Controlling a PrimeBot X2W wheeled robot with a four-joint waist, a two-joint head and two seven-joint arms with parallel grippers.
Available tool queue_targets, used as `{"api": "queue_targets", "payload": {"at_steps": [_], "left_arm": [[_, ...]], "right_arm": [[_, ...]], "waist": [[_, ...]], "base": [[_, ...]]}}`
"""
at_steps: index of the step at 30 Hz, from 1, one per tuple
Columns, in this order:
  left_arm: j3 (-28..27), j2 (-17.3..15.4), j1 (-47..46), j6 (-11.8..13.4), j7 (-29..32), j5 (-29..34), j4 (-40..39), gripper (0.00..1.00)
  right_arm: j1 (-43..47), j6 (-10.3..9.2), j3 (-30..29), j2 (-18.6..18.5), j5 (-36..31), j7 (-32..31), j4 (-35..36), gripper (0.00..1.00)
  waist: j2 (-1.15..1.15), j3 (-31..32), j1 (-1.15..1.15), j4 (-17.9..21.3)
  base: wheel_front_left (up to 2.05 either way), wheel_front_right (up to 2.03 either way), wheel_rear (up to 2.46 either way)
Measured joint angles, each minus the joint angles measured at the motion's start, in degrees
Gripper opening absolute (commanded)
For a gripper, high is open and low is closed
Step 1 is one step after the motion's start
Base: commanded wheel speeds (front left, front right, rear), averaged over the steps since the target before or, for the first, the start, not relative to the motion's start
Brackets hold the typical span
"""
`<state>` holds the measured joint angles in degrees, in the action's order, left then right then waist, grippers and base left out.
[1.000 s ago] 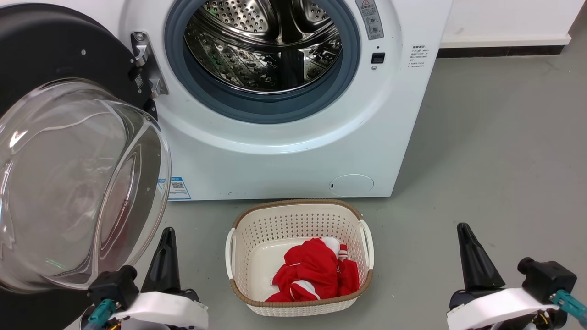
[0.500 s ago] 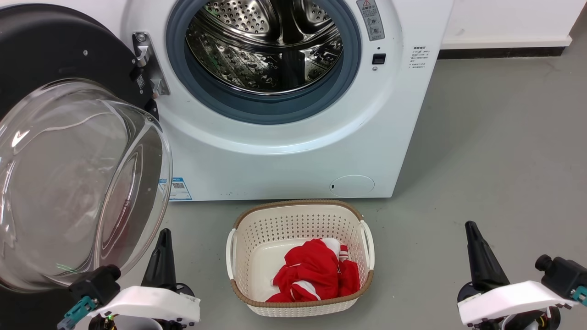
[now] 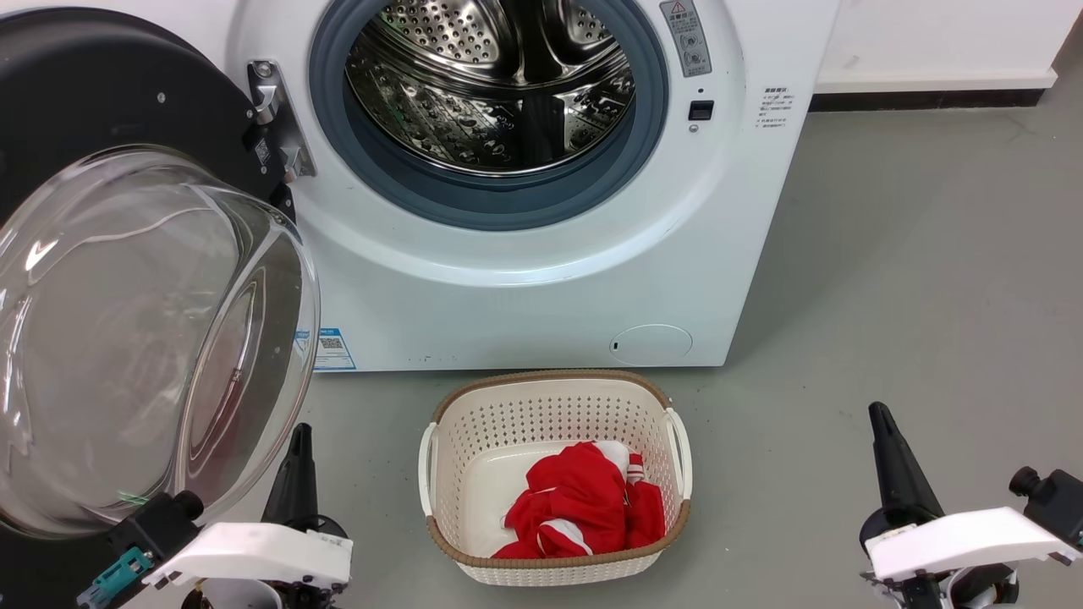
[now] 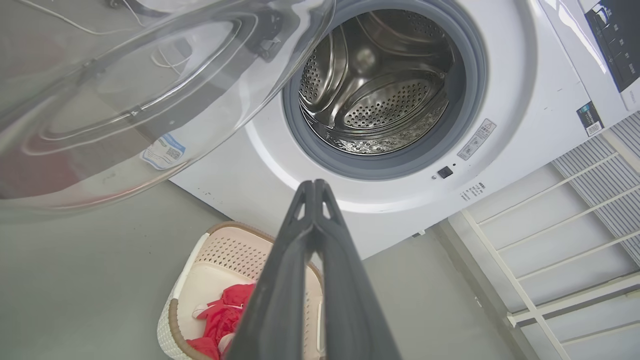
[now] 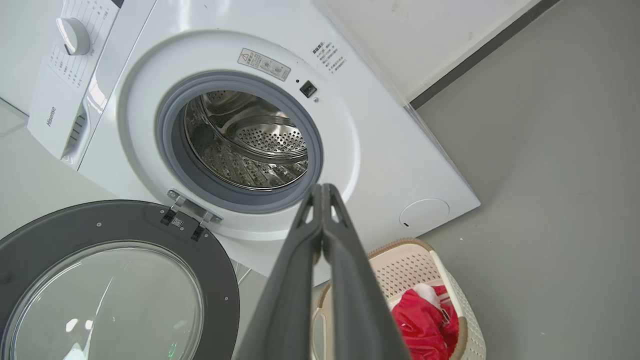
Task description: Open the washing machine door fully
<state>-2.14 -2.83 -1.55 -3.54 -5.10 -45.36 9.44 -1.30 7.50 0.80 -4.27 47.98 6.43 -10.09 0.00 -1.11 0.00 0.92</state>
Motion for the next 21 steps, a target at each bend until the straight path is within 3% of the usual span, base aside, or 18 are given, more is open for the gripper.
{"api": "queue_targets", "payload": {"at_steps": [21], "left_arm": [[-1.5,0.0,-1.3,-1.0,3.7,-14.9,1.5,0.0]], "right_arm": [[-1.4,0.0,-1.4,-0.2,14.8,-3.5,-1.2,0.0]], "waist": [[0.0,0.2,0.0,-0.2]], "base": [[0.0,0.0,0.0]]}}
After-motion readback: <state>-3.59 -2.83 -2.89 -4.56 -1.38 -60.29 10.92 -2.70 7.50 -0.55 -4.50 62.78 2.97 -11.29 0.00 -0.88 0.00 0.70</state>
